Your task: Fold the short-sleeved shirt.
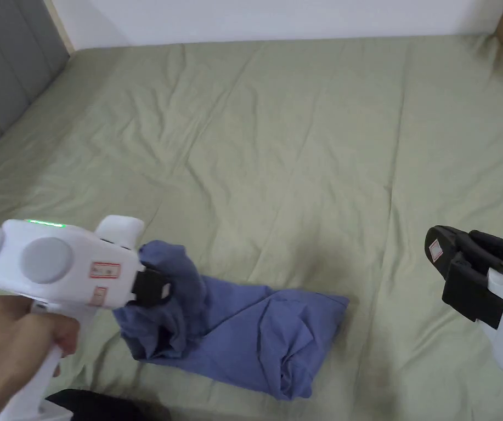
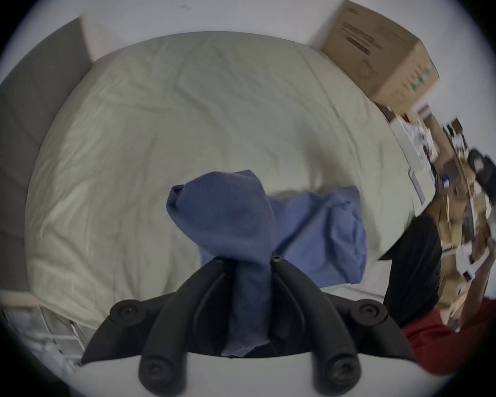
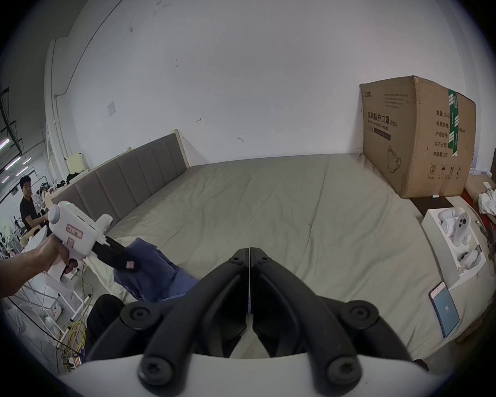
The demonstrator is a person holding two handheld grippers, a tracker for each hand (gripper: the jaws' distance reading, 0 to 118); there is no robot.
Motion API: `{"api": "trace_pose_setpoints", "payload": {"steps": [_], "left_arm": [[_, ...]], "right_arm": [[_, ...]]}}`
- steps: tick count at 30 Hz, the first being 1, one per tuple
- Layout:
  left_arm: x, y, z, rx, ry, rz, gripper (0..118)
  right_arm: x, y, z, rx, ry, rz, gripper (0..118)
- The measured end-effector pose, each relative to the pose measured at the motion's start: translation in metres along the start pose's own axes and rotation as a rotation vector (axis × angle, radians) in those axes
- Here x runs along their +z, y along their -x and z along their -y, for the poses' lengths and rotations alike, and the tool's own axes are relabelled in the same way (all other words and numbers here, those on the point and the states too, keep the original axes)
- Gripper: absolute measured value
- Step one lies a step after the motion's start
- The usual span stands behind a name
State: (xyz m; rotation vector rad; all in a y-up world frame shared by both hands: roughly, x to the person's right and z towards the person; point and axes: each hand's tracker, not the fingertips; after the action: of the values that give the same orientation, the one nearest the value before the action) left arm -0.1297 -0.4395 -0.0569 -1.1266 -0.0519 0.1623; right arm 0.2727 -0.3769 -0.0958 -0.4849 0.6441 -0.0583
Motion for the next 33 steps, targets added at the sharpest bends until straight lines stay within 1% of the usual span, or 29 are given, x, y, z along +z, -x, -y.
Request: {"api": "trace_pose_setpoints", "payload": {"steps": [1,4,6,7,8,9,10,11,13,16,18,20,22,23,26,27,29,32,33], "left_arm": [[-0.005,-0.016,-0.003,-0.044,0.016,0.004,16],[-0.026,-0.049,-0.01,-0.046,0.038,0.079,16],[-0.043,-0.071,-0.014,-0.042,0.039,0.082,16],[-0.052,-0.083,-0.016,-0.1,0.058,0.09,16],[-0.061,-0.092,-0.017,-0.149,0.066,0.07,16],[-0.069,-0.104,-0.017,-0.169,0.066,0.023,16],[-0.077,-0.114,-0.017,-0.187,0.083,0.006,16],[-0.084,-0.122,-0.016,-0.221,0.102,0.007,16],[-0.099,-0.137,-0.011,-0.221,0.117,0.009,16],[-0.113,-0.152,0.0,-0.309,0.157,-0.011,16],[-0.119,-0.145,0.002,-0.294,0.152,-0.008,16],[-0.113,-0.136,0.003,-0.196,0.118,0.034,16],[-0.1,-0.122,0.003,-0.127,0.079,0.087,19],[-0.093,-0.115,0.003,-0.082,0.065,0.134,22],[-0.071,-0.098,0.006,0.071,-0.028,0.298,92],[-0.064,-0.093,0.006,0.098,-0.06,0.339,103],[-0.043,-0.084,0.006,0.121,-0.136,0.412,102],[-0.019,-0.065,0.005,0.177,-0.25,0.434,102],[-0.013,-0.054,0.007,0.202,-0.304,0.423,102]], "right_arm": [[0.001,-0.001,0.0,0.0,-0.001,0.003,1],[0.002,-0.003,0.0,-0.013,-0.001,0.009,1],[0.003,-0.005,0.0,-0.02,0.0,0.013,1],[0.004,-0.005,0.0,-0.021,0.001,0.014,1],[0.004,-0.006,0.0,-0.02,0.002,0.018,1],[0.005,-0.006,0.0,-0.019,0.003,0.022,1],[0.007,-0.007,0.0,-0.019,0.003,0.024,1],[0.007,-0.008,0.0,-0.019,0.002,0.025,1],[0.008,-0.01,-0.001,-0.022,0.0,0.033,1],[0.01,-0.012,0.0,-0.032,-0.003,0.04,1],[0.01,-0.014,-0.001,-0.036,-0.003,0.039,1],[0.011,-0.014,-0.001,-0.035,-0.004,0.041,1],[0.011,-0.014,-0.002,-0.034,-0.009,0.044,1],[0.011,-0.014,-0.002,-0.034,-0.008,0.044,1],[0.007,-0.016,-0.001,-0.046,-0.009,0.045,1],[0.006,-0.016,-0.001,-0.053,-0.008,0.044,1],[0.006,-0.014,-0.003,-0.063,-0.009,0.037,1],[0.007,-0.008,-0.005,-0.046,-0.009,0.032,1],[0.007,-0.007,-0.005,-0.044,-0.009,0.029,1]]}}
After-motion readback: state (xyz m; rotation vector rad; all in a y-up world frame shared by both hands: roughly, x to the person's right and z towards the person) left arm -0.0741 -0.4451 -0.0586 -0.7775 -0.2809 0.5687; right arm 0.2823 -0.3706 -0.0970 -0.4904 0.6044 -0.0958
